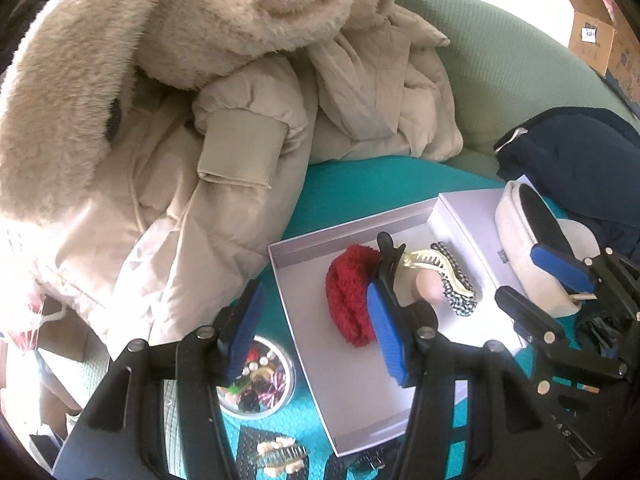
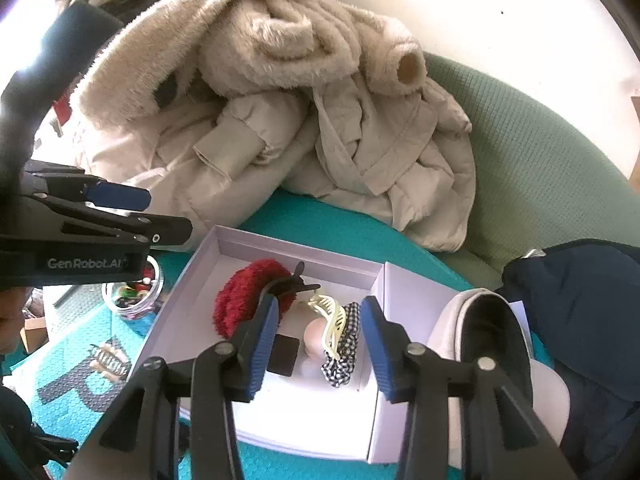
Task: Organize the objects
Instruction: 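Withdraw both tools from the box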
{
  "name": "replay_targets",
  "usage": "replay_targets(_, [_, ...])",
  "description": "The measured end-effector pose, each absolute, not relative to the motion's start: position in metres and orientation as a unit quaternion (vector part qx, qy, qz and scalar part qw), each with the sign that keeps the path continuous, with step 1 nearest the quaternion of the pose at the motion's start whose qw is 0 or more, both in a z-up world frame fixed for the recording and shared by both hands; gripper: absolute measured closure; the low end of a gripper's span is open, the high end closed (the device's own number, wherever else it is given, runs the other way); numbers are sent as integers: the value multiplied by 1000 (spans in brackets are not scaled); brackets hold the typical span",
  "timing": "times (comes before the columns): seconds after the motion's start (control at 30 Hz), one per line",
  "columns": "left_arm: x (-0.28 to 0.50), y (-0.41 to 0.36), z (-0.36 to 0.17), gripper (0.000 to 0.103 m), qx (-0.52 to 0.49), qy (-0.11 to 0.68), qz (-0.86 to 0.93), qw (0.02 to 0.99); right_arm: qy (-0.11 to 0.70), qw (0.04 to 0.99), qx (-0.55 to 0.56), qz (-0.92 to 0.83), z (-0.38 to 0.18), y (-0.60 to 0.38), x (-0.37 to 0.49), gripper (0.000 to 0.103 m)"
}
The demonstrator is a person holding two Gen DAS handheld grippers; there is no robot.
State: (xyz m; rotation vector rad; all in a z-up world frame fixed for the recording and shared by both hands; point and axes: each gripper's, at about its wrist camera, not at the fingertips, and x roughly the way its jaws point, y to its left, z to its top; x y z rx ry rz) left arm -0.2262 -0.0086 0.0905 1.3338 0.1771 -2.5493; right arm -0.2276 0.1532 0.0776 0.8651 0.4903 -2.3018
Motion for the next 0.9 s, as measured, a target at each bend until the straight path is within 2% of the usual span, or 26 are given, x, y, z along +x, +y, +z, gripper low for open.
replay_targets(0.5, [-163,12,113,51,430,89,-884,158,189,318,307,-877,94,179,-175,59])
replay_targets(0.9, [-102,36,111,51,440,79,-880,158,177,330,315,-872,90,196,-133,59])
